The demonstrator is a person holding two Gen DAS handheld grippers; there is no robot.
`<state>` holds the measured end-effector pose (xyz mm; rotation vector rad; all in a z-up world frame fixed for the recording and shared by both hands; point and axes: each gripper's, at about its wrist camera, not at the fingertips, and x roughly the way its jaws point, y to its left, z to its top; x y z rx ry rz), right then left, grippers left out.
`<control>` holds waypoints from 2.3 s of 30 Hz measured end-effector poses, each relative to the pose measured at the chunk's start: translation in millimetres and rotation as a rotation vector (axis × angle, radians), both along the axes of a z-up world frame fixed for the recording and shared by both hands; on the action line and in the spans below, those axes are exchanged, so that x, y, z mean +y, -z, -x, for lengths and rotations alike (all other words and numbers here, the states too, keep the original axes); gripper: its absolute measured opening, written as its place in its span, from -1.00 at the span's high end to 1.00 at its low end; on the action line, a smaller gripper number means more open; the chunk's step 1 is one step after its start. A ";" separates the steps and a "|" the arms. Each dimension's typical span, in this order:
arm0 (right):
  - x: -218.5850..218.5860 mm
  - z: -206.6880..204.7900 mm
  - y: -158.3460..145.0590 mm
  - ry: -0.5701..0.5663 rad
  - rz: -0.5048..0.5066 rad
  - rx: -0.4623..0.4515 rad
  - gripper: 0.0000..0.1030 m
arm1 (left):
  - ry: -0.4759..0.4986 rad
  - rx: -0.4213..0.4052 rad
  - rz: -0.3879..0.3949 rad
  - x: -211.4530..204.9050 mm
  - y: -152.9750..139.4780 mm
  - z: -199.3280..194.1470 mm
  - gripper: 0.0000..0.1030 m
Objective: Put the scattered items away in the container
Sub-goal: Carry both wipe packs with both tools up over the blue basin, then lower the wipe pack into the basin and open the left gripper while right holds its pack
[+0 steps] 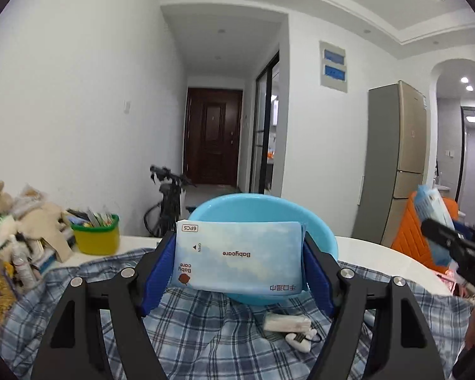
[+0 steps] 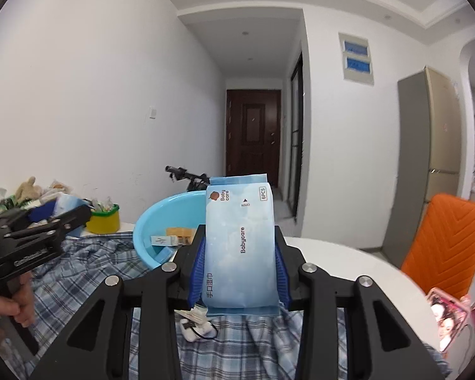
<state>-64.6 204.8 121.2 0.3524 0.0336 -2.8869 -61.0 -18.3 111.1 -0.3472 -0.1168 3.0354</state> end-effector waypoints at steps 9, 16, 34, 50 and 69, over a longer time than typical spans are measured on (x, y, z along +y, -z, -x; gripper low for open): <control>-28.1 78.0 -15.9 -0.074 -0.038 -0.048 0.30 | -0.001 -0.013 0.046 -1.7 -9.0 93.1 -0.49; -36.6 156.1 -18.6 -0.066 -0.036 -0.119 0.30 | 0.001 -0.082 -0.016 -8.0 -6.2 175.5 -0.49; -31.7 246.0 -46.1 -0.018 -0.026 -0.250 0.30 | -0.042 -0.238 0.060 -1.2 -36.2 247.5 -0.49; -16.1 292.2 -67.2 0.017 -0.039 -0.756 0.31 | -0.052 -0.786 0.033 17.7 -54.8 298.0 -0.49; -24.3 323.9 8.8 -0.008 -0.061 -0.839 0.31 | -0.011 -0.895 0.020 17.0 27.5 337.5 -0.49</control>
